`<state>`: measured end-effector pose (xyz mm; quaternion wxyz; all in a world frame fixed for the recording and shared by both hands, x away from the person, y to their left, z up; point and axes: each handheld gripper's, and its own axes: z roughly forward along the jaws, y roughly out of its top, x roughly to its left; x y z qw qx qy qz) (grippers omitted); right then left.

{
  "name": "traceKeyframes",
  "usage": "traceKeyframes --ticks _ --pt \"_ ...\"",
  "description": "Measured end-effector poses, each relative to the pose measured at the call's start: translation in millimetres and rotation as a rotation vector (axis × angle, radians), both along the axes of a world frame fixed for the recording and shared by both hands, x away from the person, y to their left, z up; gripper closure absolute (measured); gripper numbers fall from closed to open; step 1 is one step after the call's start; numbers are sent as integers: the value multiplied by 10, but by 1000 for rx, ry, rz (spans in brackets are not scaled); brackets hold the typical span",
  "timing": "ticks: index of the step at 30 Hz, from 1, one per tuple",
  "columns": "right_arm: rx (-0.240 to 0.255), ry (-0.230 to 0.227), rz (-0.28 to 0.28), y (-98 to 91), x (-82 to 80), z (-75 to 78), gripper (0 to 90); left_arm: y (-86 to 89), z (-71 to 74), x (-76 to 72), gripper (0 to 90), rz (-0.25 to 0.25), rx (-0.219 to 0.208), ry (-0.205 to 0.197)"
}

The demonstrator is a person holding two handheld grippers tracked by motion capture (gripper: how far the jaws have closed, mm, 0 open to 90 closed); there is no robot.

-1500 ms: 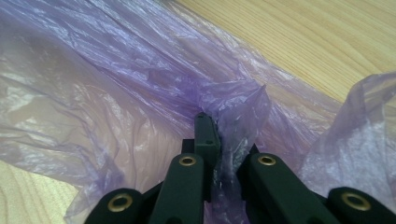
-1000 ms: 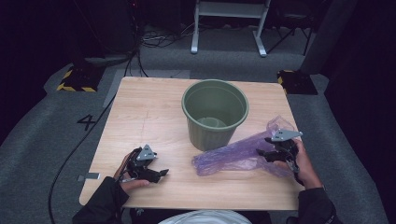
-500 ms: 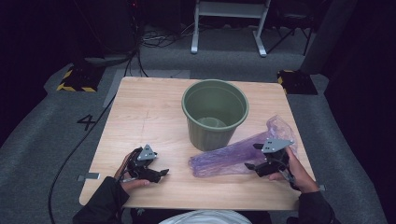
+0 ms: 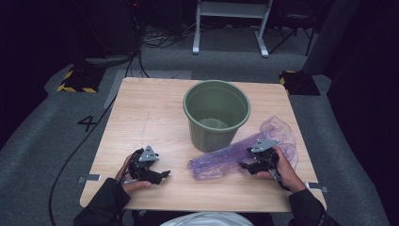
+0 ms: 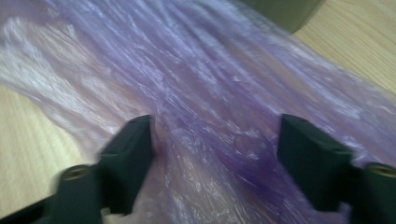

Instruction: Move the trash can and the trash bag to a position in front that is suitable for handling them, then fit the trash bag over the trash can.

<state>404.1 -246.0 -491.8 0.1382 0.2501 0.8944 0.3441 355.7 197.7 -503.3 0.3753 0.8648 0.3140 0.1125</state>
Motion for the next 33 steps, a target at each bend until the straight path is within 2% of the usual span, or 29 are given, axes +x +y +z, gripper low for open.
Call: traceKeyframes --ticks 3,7,10,18,23,33 --pt "16 1 -13 -30 37 4 527 -7 0 1 157 1 5 -2" --pt "14 -4 -31 -56 57 10 738 -20 -2 9 158 -2 5 -5" --pt "2 -16 -55 -69 72 10 846 -31 -2 9 158 -4 14 -10" --pt "2 -44 -90 -169 86 26 888 -59 -2 22 159 -1 25 -17" --pt "36 -70 -115 -284 79 88 890 -66 -4 37 157 -3 26 -19" --pt "101 -162 -137 -420 31 239 894 -66 -4 65 155 -11 25 -16"
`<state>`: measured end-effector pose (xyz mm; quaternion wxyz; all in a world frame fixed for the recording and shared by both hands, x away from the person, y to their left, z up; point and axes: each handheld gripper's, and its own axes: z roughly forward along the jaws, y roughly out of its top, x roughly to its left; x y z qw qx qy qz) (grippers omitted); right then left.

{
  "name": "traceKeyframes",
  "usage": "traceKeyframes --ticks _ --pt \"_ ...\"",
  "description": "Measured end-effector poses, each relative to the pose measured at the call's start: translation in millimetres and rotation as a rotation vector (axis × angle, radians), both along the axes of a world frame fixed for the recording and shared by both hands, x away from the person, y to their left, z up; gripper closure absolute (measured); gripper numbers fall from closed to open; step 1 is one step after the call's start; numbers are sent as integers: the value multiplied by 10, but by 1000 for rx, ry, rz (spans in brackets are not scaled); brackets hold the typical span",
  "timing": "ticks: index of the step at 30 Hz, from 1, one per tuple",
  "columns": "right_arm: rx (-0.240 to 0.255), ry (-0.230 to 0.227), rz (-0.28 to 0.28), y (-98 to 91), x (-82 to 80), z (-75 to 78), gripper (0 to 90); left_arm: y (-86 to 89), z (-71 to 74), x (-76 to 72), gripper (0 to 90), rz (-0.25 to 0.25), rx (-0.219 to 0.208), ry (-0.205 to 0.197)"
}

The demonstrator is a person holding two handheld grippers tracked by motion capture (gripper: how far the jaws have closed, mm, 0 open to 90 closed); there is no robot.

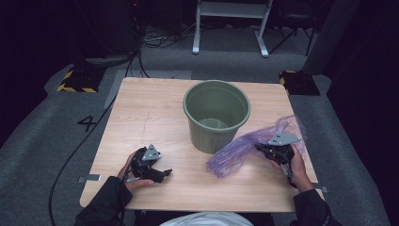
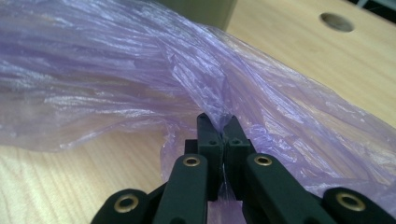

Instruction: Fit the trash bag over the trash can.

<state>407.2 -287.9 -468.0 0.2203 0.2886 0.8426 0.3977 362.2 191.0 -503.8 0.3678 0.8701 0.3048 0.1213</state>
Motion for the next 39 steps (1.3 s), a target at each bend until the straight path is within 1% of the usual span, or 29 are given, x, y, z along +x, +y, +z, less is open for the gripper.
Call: traceKeyframes --ticks 5,17,20,22,24,28,32,39 --pt "24 -23 -25 -62 2 72 895 -3 1 15 155 -1 2 -3" --pt "50 -68 -54 -138 37 247 895 -12 1 40 155 -2 1 -1" --pt "51 -70 -62 -157 65 265 895 -14 1 46 154 -3 1 -2" --pt "65 -72 -64 -169 79 276 895 -17 1 47 154 -1 1 -2" --pt "63 -74 -62 -174 84 281 895 -18 1 48 154 -1 1 -1" --pt "75 -86 -74 -203 86 296 895 -19 1 48 154 -1 1 -2" --pt "101 -101 -84 -246 81 321 895 -19 1 48 154 -1 1 -2" --pt "103 -111 -82 -253 72 346 895 -19 0 47 154 0 1 -2"
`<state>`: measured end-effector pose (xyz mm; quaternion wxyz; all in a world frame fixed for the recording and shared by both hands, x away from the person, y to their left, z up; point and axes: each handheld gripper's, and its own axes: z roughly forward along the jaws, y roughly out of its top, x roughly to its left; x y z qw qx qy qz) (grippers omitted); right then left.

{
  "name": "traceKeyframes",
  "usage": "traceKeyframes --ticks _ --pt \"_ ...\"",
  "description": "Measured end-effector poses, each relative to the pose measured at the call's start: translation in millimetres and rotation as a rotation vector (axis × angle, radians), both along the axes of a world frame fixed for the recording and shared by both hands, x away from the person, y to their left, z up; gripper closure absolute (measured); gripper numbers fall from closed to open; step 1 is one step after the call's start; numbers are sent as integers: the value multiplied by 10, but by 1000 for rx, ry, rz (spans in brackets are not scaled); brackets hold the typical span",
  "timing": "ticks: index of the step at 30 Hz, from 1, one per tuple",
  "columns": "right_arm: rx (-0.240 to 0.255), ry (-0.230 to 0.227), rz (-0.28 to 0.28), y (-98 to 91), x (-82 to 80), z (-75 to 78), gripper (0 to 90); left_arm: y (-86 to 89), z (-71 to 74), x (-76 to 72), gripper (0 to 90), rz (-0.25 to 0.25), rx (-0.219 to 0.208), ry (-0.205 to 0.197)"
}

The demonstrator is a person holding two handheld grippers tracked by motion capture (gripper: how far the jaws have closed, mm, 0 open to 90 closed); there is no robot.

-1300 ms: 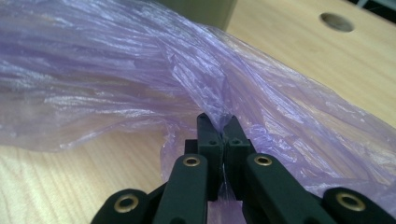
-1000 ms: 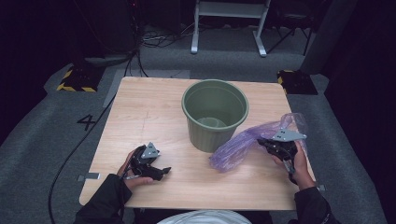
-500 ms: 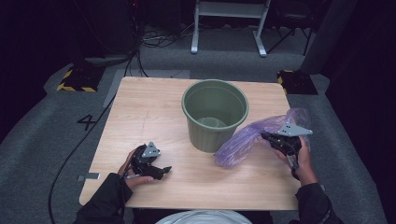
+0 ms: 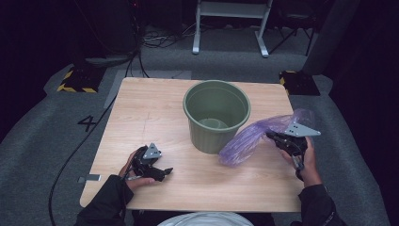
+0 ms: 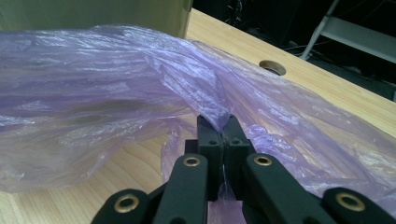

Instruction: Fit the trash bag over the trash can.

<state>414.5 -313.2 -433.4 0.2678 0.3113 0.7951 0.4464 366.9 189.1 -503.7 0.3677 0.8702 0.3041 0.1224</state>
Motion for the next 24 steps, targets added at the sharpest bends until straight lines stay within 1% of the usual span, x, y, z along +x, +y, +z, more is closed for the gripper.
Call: traceKeyframes --ticks 4,9,16,20,22,24 --pt "4 -9 -3 -12 -6 22 895 0 0 0 154 0 0 0" --pt "22 -18 -6 -38 -24 47 895 0 0 0 154 0 0 0" --pt "45 -39 3 -66 -95 105 895 -3 0 6 153 0 0 0" --pt "61 -69 13 -52 -130 176 895 -3 0 7 153 -1 0 0" --pt "77 -96 19 -43 -151 219 895 -3 0 7 153 -1 0 0" --pt "82 -118 30 -30 -178 264 896 -4 0 6 153 0 0 0"
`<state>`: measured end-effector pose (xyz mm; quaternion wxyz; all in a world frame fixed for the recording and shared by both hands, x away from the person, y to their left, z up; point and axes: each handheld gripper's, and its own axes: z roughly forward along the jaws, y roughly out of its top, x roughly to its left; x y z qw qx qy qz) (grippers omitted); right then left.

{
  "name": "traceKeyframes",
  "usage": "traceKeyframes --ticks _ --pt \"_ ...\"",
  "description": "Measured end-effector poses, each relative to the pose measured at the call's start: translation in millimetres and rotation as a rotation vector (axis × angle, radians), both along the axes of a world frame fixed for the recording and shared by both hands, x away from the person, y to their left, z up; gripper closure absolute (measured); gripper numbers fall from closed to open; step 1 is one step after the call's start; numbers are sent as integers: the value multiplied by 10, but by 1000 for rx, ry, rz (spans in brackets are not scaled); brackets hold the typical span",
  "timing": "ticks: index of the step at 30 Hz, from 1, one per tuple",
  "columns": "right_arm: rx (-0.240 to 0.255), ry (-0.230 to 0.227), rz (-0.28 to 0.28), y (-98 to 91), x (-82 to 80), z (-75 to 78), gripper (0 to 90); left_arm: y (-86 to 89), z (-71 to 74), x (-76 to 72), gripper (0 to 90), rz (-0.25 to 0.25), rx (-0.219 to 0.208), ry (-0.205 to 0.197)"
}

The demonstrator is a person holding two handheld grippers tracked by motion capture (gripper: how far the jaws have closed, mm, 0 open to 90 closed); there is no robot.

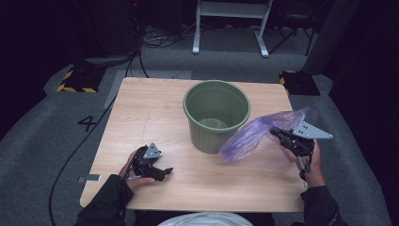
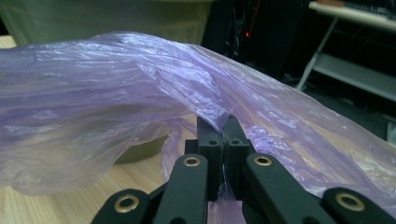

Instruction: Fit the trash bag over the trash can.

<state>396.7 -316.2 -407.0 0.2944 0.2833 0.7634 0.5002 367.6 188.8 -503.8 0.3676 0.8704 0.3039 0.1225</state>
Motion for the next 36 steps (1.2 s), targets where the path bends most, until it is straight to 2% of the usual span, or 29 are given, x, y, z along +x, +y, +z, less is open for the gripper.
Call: traceKeyframes --ticks 6,13,24,36 --pt "23 -50 40 23 -74 99 896 -3 0 -1 153 3 0 1" --pt "52 -68 57 67 -96 195 896 -14 1 10 151 4 0 3" --pt "49 -101 64 171 -81 395 897 -30 1 39 150 8 1 1" --pt "86 -153 94 147 -211 608 896 -34 1 38 149 14 2 3"
